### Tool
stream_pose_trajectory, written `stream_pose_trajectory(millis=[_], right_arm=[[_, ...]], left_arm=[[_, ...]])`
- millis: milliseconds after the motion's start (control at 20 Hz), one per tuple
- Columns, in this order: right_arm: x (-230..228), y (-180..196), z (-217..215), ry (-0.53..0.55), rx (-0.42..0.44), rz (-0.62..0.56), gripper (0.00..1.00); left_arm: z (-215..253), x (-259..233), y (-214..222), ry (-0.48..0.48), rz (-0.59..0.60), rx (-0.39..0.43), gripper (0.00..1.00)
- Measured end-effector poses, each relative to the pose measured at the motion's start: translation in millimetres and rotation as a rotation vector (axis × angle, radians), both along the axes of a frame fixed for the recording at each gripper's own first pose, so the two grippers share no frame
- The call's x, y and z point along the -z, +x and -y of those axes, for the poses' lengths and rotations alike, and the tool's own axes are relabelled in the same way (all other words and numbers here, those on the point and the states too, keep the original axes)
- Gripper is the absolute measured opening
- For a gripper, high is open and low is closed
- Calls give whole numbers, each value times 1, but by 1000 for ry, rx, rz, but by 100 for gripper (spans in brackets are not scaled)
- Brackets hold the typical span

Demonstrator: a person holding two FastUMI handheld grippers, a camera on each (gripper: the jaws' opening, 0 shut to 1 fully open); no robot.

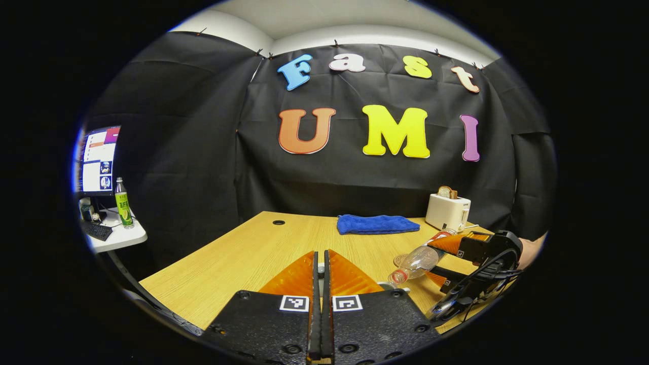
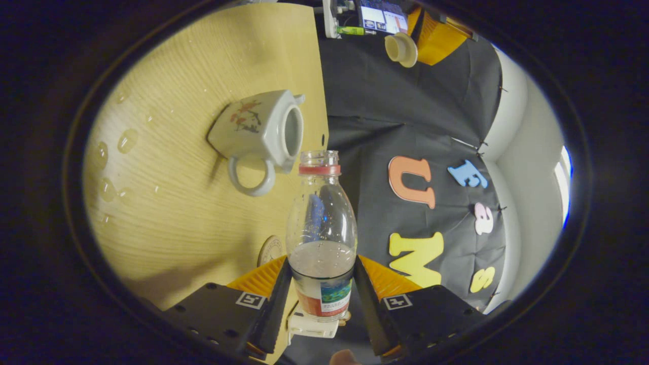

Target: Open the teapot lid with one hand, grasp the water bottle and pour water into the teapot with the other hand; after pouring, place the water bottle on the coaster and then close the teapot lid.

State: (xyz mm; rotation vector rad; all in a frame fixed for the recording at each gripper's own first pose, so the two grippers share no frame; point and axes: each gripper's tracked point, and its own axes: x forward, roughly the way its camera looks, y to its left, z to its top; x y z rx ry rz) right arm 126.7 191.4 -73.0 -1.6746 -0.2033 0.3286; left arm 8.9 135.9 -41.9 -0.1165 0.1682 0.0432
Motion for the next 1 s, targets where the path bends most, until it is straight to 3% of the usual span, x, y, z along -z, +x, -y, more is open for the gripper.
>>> stream_pose_trajectory(millis=[1000], right_arm=[[-21, -4, -13, -124, -58, 104, 69]], left_arm=[[-8, -4, -3, -4, 10, -12, 3]])
